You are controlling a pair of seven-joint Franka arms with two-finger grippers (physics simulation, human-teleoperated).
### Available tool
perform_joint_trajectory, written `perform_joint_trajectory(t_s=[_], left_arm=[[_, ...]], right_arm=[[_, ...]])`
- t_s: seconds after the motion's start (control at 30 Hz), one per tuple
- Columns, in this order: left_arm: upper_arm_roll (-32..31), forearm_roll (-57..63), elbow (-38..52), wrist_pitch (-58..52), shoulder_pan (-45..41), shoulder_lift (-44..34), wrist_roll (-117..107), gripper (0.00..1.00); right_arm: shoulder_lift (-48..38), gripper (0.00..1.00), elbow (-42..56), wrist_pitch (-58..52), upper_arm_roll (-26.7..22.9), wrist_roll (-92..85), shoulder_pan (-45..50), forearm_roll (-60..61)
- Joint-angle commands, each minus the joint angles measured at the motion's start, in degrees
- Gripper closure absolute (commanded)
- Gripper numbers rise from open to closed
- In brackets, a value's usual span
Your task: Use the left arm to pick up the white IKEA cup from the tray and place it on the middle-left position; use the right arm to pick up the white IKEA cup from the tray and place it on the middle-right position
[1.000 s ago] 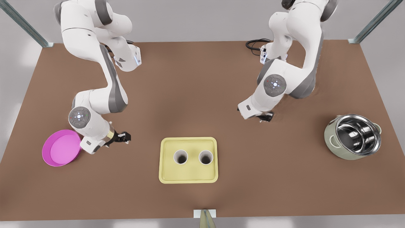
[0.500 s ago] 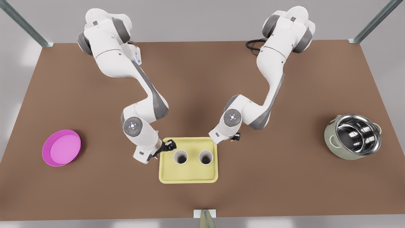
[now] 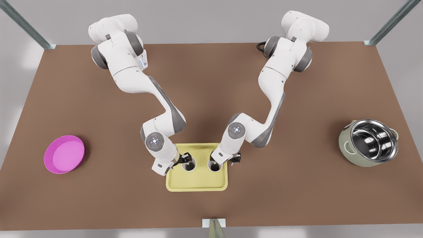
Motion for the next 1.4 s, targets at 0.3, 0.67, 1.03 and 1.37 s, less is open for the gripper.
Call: perform_joint_trajectory(t_s=[0.3, 0.67, 1.03, 1.37], left_arm=[[0.27, 1.55, -0.23, 4.48, -0.97, 2.00, -6.28, 0.00], [0.18, 1.46, -0.23, 5.45, -0.97, 2.44, -6.98, 0.56], [-0.08, -1.61, -0.58, 0.88, -0.62, 0.06, -8.83, 0.92], [-0.08, -9.79, -38.72, 5.89, 12.21, -28.15, 20.61, 0.90]], right_arm=[[3.67, 0.06, -0.52, 5.99, -0.40, 8.17, 0.10, -0.04], [4.46, 0.39, -0.78, 5.38, -0.31, 9.22, 1.06, 0.14], [3.58, 0.79, -0.43, 4.67, 0.13, 9.84, 0.98, -0.04], [-4.33, 0.83, -0.34, -11.23, -1.01, -3.34, -6.41, -0.04]])
